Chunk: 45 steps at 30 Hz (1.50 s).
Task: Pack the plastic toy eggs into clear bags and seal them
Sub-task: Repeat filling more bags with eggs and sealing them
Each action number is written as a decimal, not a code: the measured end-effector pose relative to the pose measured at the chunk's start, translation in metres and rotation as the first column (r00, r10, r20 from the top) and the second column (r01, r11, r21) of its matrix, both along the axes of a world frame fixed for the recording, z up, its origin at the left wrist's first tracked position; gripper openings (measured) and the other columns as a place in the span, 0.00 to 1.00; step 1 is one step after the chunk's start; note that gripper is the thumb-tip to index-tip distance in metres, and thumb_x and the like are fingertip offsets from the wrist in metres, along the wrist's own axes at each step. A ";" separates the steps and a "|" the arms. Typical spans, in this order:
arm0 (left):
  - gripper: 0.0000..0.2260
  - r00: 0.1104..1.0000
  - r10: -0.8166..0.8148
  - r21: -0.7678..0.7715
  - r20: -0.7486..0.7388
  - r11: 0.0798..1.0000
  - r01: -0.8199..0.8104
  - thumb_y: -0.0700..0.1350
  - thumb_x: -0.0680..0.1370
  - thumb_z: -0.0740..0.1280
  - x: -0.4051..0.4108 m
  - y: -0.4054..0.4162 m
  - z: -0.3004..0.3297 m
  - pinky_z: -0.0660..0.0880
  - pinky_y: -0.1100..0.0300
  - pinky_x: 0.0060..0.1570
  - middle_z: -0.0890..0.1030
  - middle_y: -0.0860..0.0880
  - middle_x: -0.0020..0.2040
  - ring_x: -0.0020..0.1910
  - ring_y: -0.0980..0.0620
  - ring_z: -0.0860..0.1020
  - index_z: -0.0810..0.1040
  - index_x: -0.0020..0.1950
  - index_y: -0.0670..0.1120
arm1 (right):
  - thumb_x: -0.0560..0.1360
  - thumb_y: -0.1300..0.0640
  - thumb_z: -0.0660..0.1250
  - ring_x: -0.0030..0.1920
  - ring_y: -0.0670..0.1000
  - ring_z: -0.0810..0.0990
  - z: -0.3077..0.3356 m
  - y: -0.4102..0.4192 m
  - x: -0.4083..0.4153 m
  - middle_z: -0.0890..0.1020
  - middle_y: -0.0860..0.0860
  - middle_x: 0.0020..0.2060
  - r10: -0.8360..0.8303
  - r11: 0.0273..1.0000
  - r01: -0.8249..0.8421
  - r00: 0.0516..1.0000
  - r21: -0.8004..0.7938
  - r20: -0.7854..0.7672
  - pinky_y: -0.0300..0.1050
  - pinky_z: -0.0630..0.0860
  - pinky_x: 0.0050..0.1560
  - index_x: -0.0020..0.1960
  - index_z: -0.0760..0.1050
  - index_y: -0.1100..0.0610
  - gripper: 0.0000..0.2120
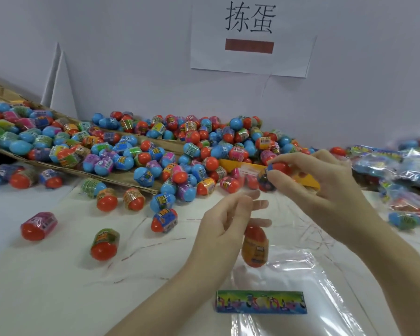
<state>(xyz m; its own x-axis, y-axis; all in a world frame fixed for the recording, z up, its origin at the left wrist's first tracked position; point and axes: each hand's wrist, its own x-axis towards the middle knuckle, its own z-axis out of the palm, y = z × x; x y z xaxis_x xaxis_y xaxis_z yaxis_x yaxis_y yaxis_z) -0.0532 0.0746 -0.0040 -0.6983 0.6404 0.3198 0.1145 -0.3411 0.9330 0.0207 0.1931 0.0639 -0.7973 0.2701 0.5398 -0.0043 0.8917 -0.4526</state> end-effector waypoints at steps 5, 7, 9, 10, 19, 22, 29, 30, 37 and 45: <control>0.13 0.997 0.038 0.004 -0.068 0.999 -0.038 0.55 0.71 0.55 0.002 0.000 0.001 0.77 0.68 0.41 0.83 0.62 0.46 0.44 0.56 0.83 0.76 0.50 0.56 | 0.66 0.35 0.48 0.47 0.38 0.62 0.004 0.001 0.004 0.69 0.34 0.38 -0.038 0.968 -0.009 0.982 0.250 0.183 0.42 0.49 0.42 0.45 0.64 0.32 0.10; 0.13 0.997 0.038 0.004 -0.070 0.999 -0.038 0.55 0.71 0.55 0.003 0.000 0.002 0.77 0.68 0.40 0.83 0.61 0.44 0.43 0.57 0.83 0.76 0.49 0.56 | 0.71 0.41 0.55 0.50 0.29 0.59 0.005 0.004 0.005 0.68 0.34 0.37 -0.001 0.972 -0.054 0.972 0.227 0.237 0.43 0.49 0.42 0.42 0.61 0.29 0.04; 0.13 0.997 0.033 0.001 -0.067 0.999 -0.033 0.55 0.71 0.54 0.003 -0.001 0.003 0.77 0.68 0.40 0.83 0.62 0.42 0.42 0.58 0.83 0.76 0.49 0.56 | 0.73 0.43 0.56 0.51 0.30 0.58 0.005 0.005 0.006 0.69 0.34 0.37 0.020 0.973 -0.077 0.967 0.218 0.254 0.43 0.49 0.42 0.41 0.62 0.30 0.07; 0.14 0.998 0.032 -0.003 -0.061 0.999 -0.032 0.56 0.71 0.55 0.004 -0.001 0.003 0.77 0.68 0.40 0.83 0.62 0.42 0.42 0.58 0.83 0.76 0.49 0.57 | 0.73 0.42 0.55 0.52 0.33 0.59 0.006 0.004 0.006 0.70 0.33 0.38 0.020 0.975 -0.080 0.962 0.209 0.274 0.43 0.49 0.42 0.41 0.63 0.30 0.05; 0.14 0.997 -0.006 -0.062 0.080 0.998 0.011 0.60 0.68 0.54 0.002 -0.003 0.005 0.79 0.66 0.35 0.83 0.60 0.40 0.38 0.52 0.84 0.75 0.49 0.65 | 0.68 0.46 0.58 0.48 0.41 0.70 0.004 0.001 0.004 0.74 0.35 0.38 0.112 0.993 -0.116 0.973 0.005 0.200 0.54 0.62 0.58 0.39 0.70 0.38 0.04; 0.16 0.996 -0.004 -0.081 0.090 0.997 0.012 0.62 0.68 0.53 0.001 -0.003 0.004 0.79 0.66 0.35 0.84 0.57 0.43 0.42 0.53 0.83 0.74 0.50 0.66 | 0.67 0.45 0.58 0.46 0.43 0.74 0.002 -0.001 0.003 0.78 0.37 0.35 0.123 0.992 -0.120 0.981 -0.028 0.153 0.60 0.68 0.56 0.39 0.73 0.40 0.05; 0.14 0.993 -0.011 -0.090 0.116 0.996 0.022 0.61 0.69 0.52 0.000 -0.004 0.005 0.77 0.68 0.33 0.83 0.61 0.42 0.40 0.55 0.83 0.73 0.49 0.66 | 0.65 0.32 0.50 0.47 0.37 0.74 0.001 -0.005 0.002 0.79 0.35 0.38 0.184 0.983 -0.176 0.961 -0.058 0.206 0.56 0.63 0.60 0.43 0.74 0.38 0.18; 0.14 0.991 -0.015 -0.083 0.130 0.996 0.026 0.61 0.69 0.52 -0.001 -0.004 0.005 0.77 0.67 0.33 0.84 0.60 0.42 0.39 0.55 0.83 0.73 0.50 0.66 | 0.64 0.30 0.52 0.49 0.36 0.72 0.003 -0.004 0.005 0.78 0.33 0.40 0.171 0.985 -0.169 0.961 -0.027 0.216 0.52 0.60 0.60 0.43 0.73 0.38 0.18; 0.16 0.982 -0.060 -0.078 0.179 0.994 0.075 0.61 0.70 0.53 -0.005 -0.003 0.001 0.81 0.54 0.45 0.84 0.51 0.49 0.45 0.50 0.83 0.75 0.52 0.64 | 0.63 0.48 0.75 0.58 0.37 0.64 0.006 -0.007 0.012 0.73 0.33 0.48 0.203 0.973 -0.229 0.866 0.002 0.456 0.48 0.55 0.62 0.47 0.69 0.34 0.19; 0.18 0.945 0.056 0.091 0.323 0.992 -0.090 0.58 0.74 0.54 -0.010 -0.005 0.009 0.80 0.60 0.38 0.85 0.50 0.44 0.39 0.51 0.84 0.75 0.57 0.55 | 0.48 0.46 0.79 0.47 0.42 0.80 -0.005 -0.002 0.003 0.81 0.42 0.50 0.177 0.674 -0.078 0.982 -0.735 0.059 0.40 0.74 0.44 0.62 0.69 0.46 0.43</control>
